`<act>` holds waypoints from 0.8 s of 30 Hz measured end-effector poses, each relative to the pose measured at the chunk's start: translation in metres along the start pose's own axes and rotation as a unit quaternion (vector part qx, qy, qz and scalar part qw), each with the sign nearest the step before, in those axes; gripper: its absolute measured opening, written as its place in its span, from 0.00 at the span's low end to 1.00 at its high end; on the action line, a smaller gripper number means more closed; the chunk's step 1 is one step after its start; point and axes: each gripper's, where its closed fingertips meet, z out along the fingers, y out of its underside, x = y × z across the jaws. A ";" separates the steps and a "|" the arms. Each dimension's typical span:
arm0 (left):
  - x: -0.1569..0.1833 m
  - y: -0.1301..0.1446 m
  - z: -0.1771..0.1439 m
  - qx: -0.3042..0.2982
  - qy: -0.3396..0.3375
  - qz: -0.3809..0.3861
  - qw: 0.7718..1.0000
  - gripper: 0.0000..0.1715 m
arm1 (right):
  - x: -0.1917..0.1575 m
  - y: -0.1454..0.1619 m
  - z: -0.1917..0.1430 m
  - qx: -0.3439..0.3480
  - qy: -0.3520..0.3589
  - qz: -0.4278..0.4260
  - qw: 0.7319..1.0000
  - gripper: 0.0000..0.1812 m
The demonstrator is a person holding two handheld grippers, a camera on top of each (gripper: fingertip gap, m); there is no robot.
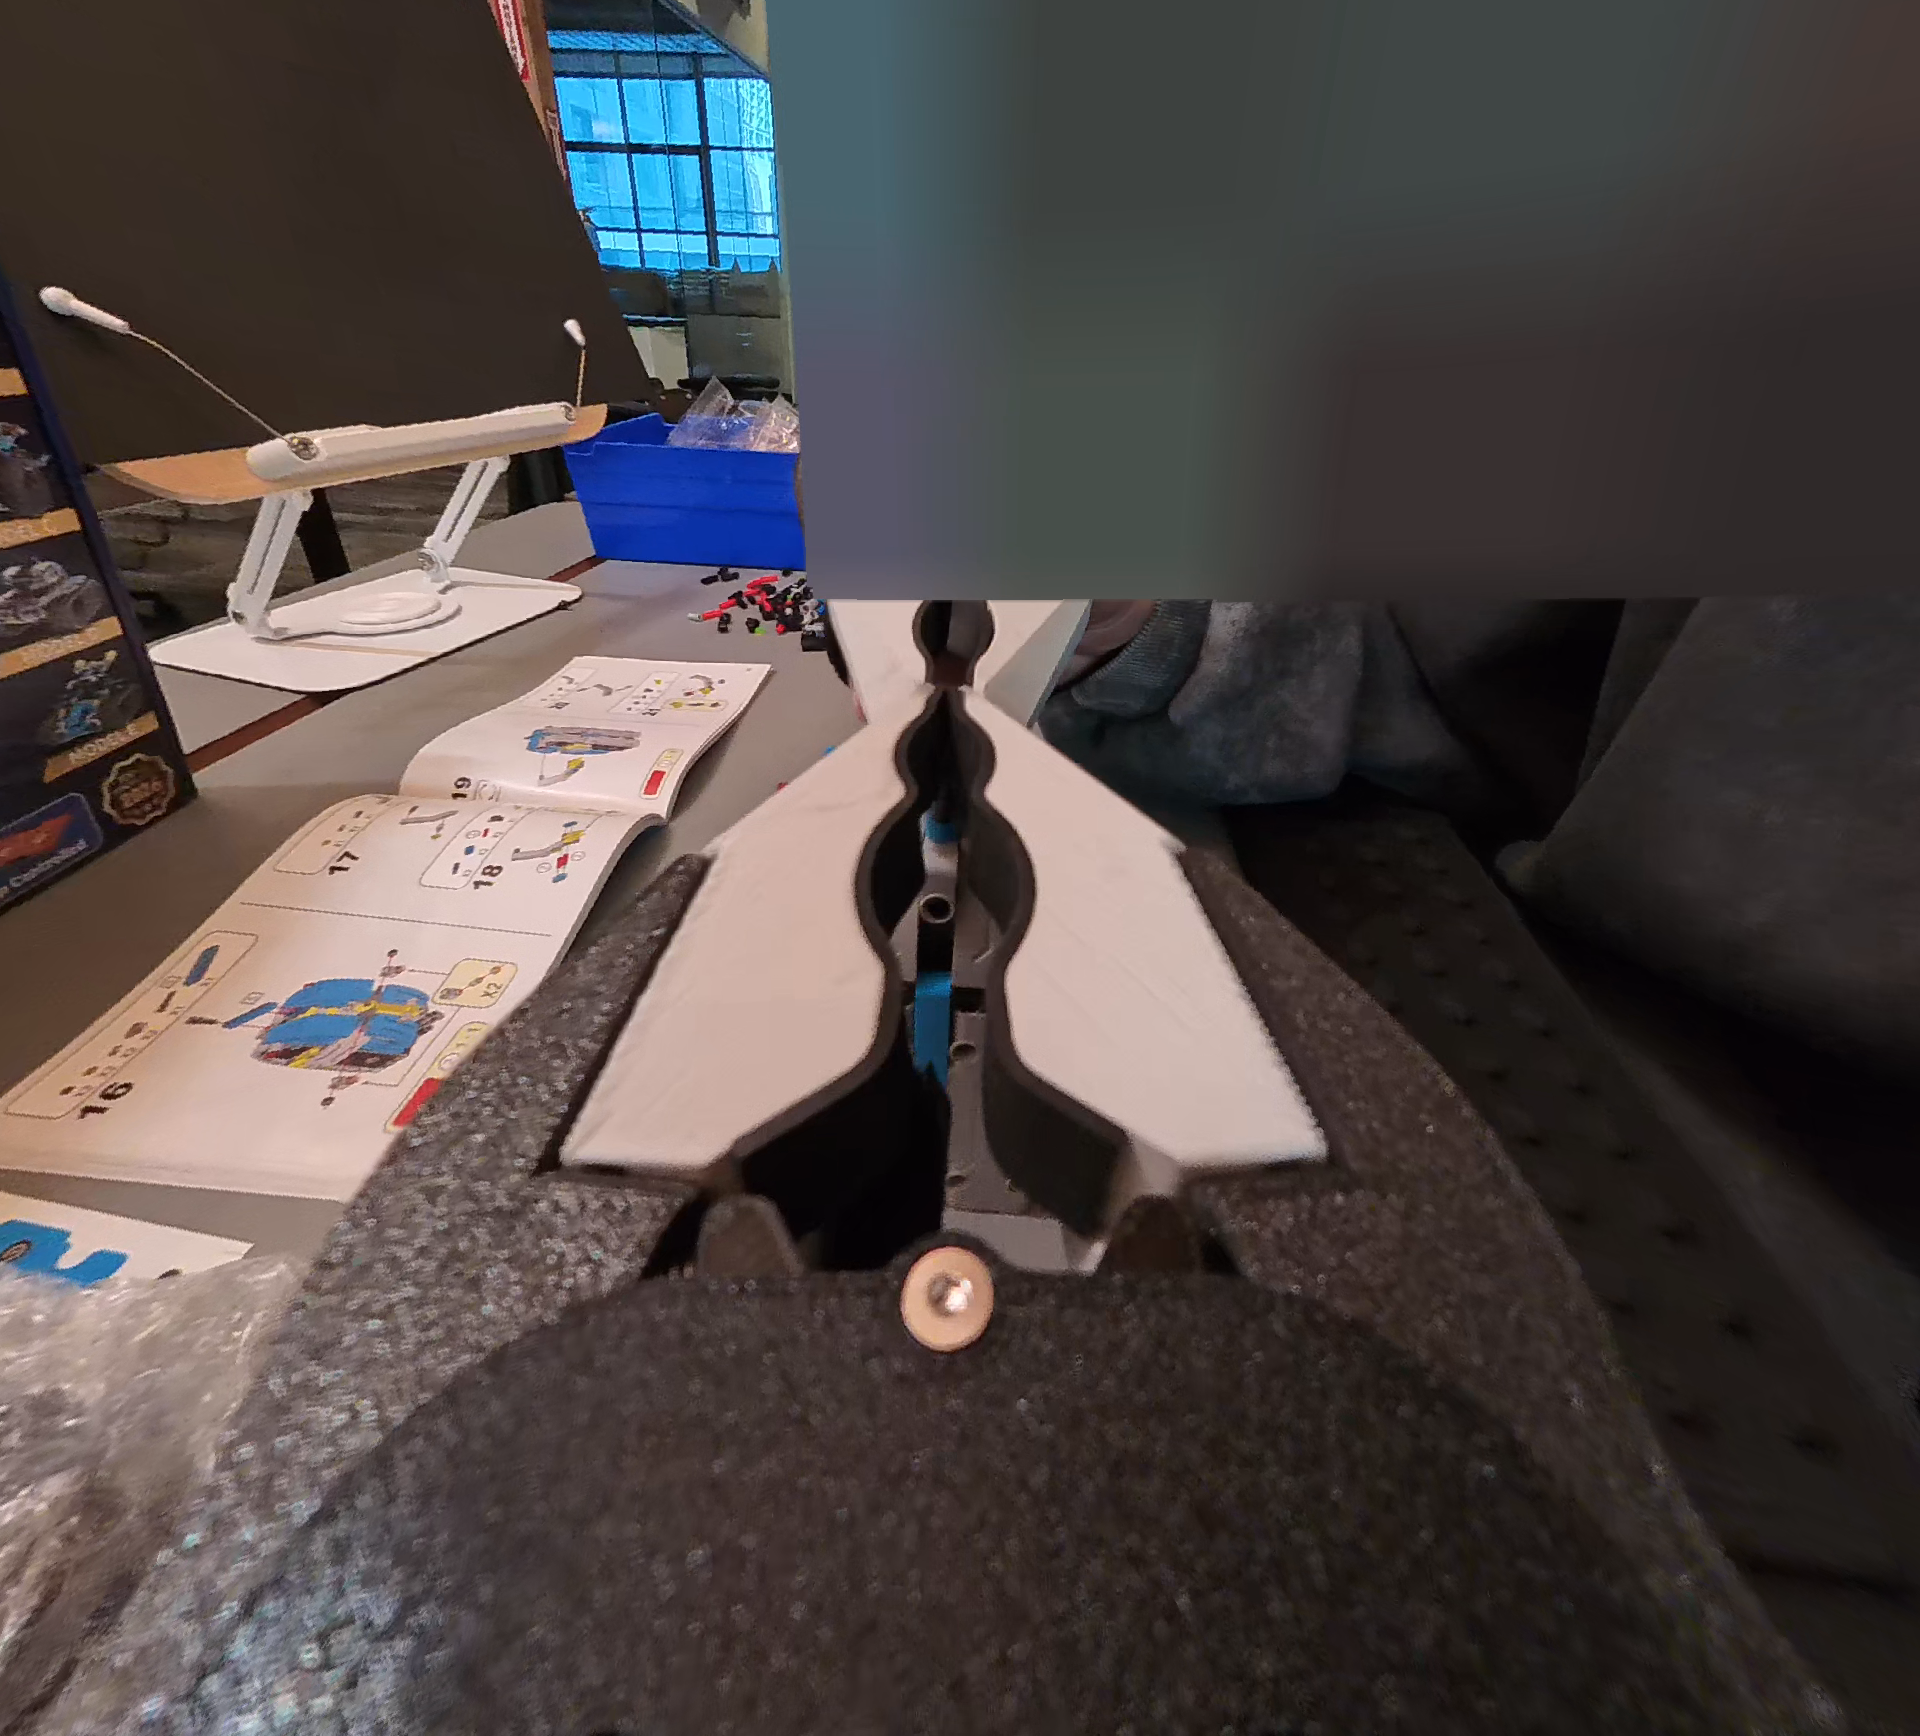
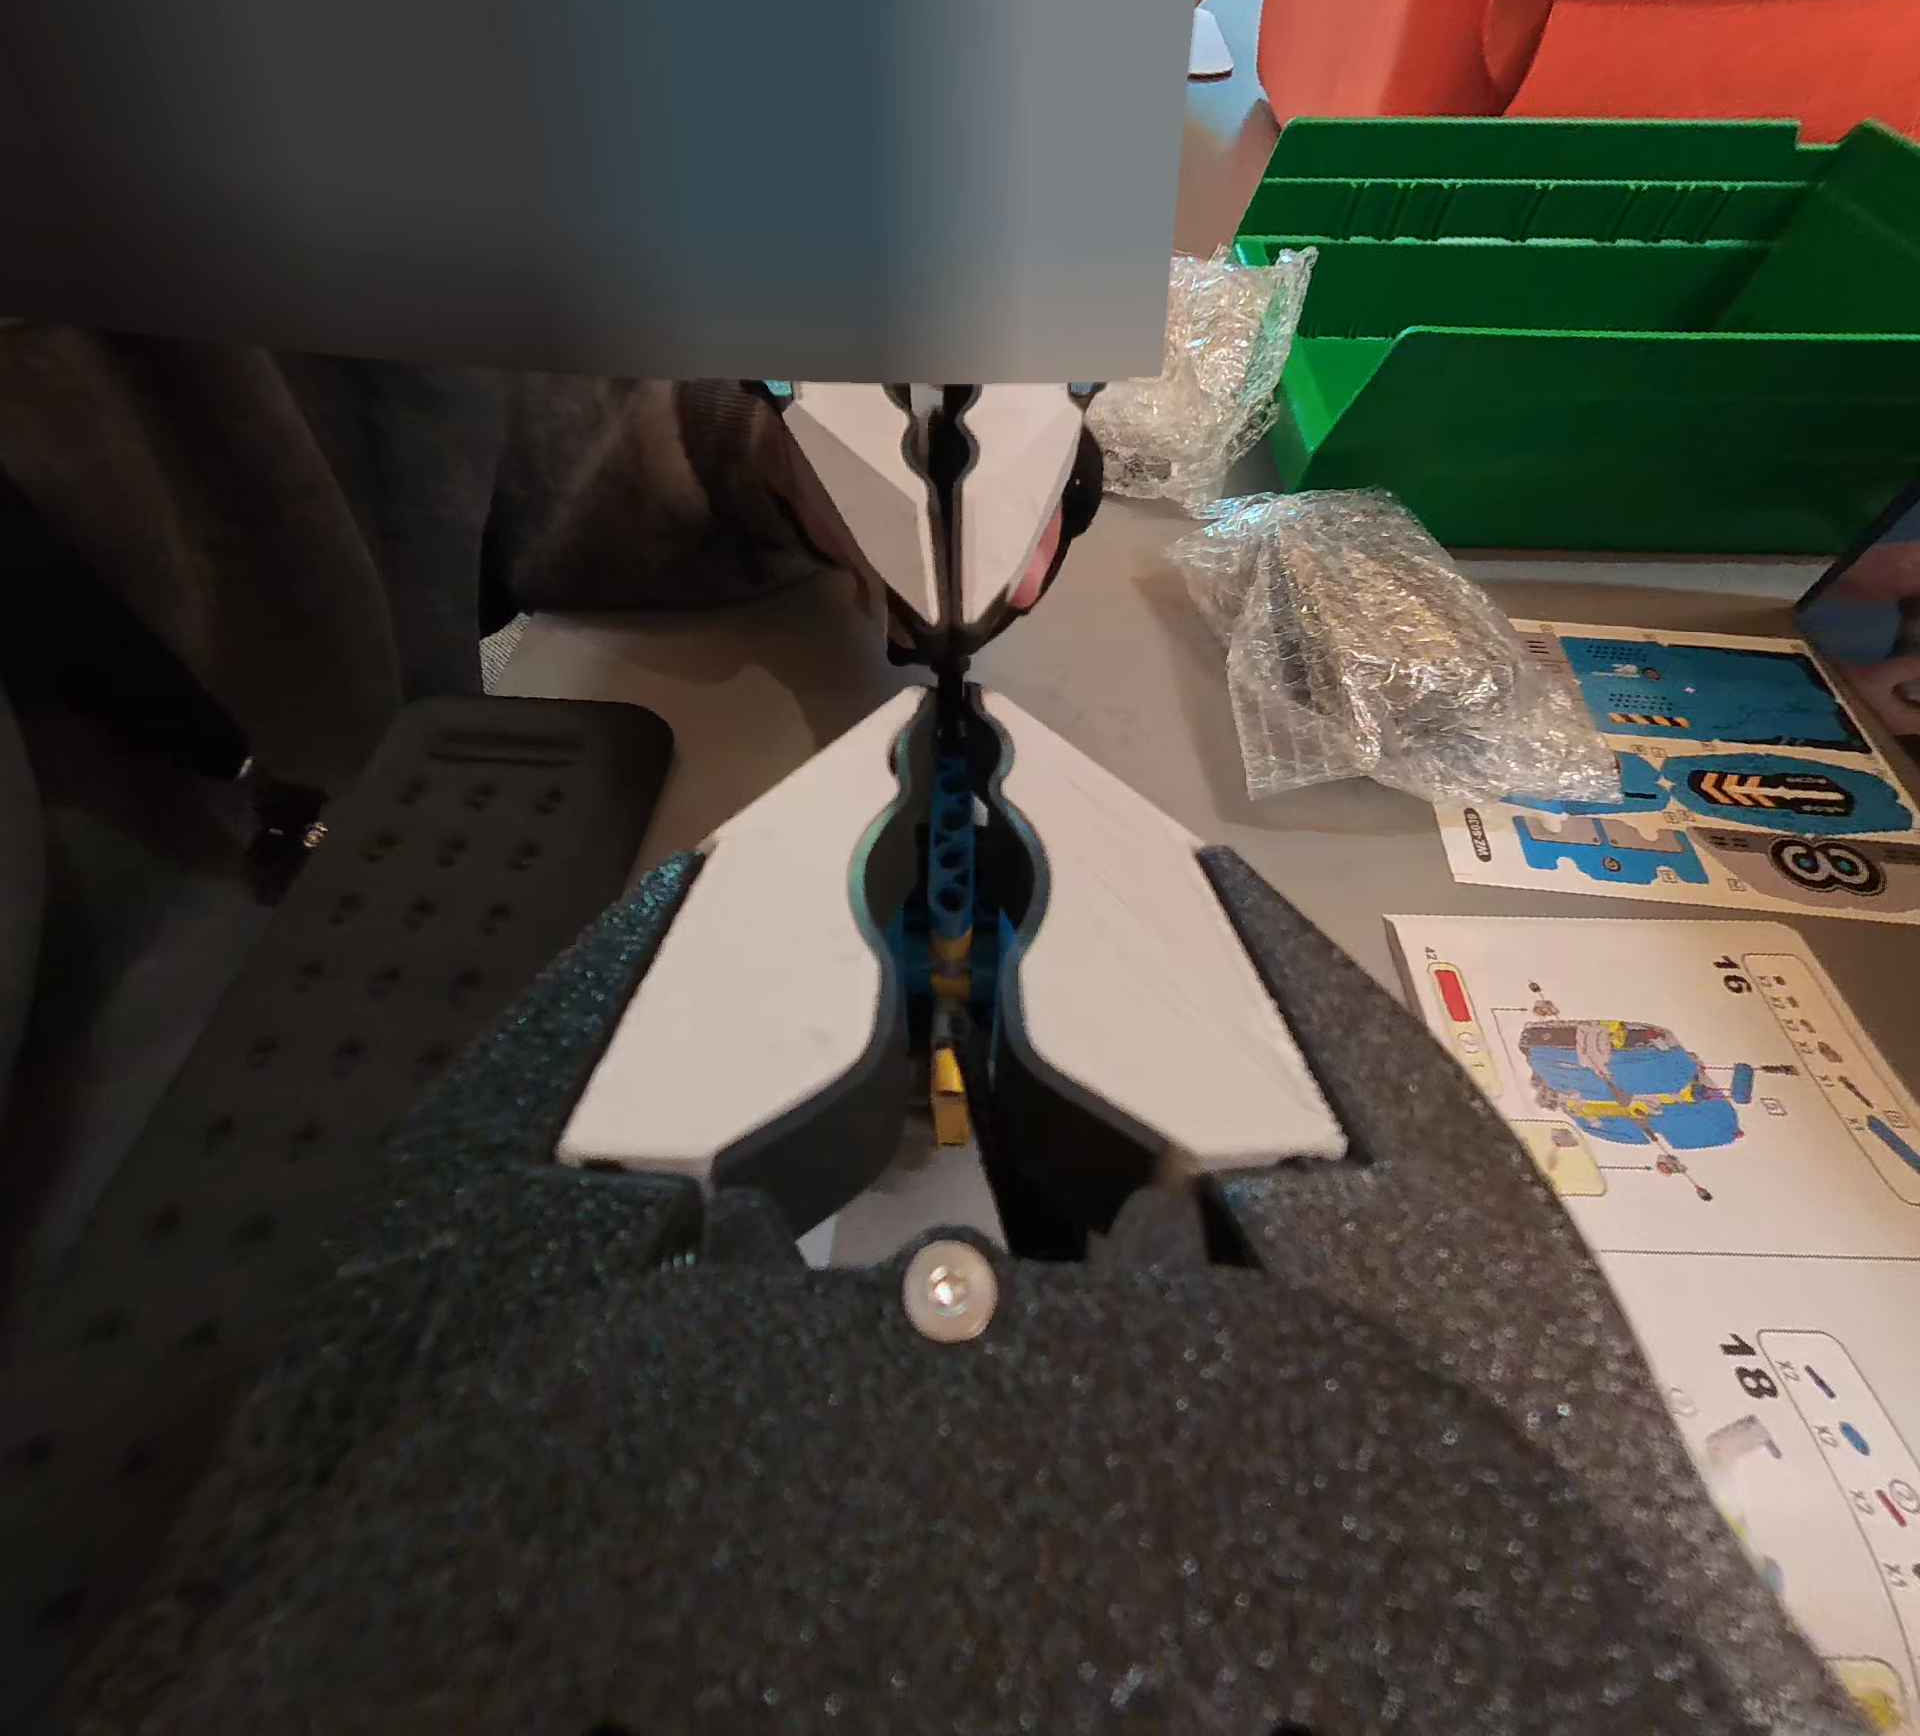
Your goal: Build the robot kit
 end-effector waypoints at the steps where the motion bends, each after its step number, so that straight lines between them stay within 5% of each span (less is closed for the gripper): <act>1: 0.000 0.000 0.001 0.002 0.002 -0.004 1.000 0.00 | 0.000 0.000 0.000 0.001 -0.004 0.009 1.000 0.03; 24: -0.002 0.000 0.001 0.005 0.004 -0.006 1.000 0.00 | 0.001 -0.007 -0.004 0.010 -0.002 0.064 0.998 0.03</act>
